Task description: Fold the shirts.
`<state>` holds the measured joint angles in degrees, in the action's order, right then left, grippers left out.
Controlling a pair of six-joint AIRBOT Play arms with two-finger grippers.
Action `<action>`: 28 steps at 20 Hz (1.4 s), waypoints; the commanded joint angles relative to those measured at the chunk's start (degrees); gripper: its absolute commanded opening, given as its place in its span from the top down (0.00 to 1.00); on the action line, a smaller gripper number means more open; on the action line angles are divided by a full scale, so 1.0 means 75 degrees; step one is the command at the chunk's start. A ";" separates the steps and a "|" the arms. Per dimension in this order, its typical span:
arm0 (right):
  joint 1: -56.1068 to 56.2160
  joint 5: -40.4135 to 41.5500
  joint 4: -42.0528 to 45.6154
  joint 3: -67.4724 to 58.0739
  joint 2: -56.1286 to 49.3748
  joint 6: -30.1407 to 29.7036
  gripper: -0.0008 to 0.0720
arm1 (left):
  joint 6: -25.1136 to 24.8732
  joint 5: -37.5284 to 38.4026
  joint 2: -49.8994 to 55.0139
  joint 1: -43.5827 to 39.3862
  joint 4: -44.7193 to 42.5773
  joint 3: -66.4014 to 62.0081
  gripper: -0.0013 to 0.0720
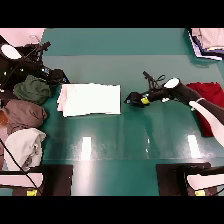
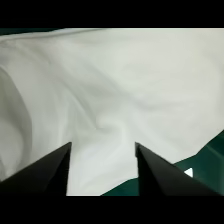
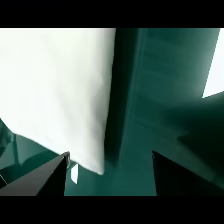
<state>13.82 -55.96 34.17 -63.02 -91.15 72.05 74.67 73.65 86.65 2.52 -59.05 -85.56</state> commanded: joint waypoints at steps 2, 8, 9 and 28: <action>0.0463 0.0388 -0.1035 -0.0924 -0.1241 -0.0268 0.16 | -0.0262 0.0152 -0.0067 -0.0006 0.0638 -0.0003 0.95; 0.1486 0.0927 -0.1813 -0.2652 -0.2602 -0.0274 0.22 | -0.0358 0.0361 -0.0067 -0.0006 0.0729 -0.0003 0.95; 0.1632 0.0979 -0.1804 -0.2850 -0.2722 -0.0294 0.30 | -0.0356 0.0411 -0.0067 -0.0006 0.0731 -0.0003 0.95; -0.4028 0.0498 0.0452 -0.0787 0.1769 -0.0609 0.97 | -0.0178 0.0117 -0.0070 -0.0484 0.1416 0.0006 0.95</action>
<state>-5.82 -55.57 36.03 -71.81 -83.13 67.35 72.42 77.38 86.13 0.93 -49.65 -85.56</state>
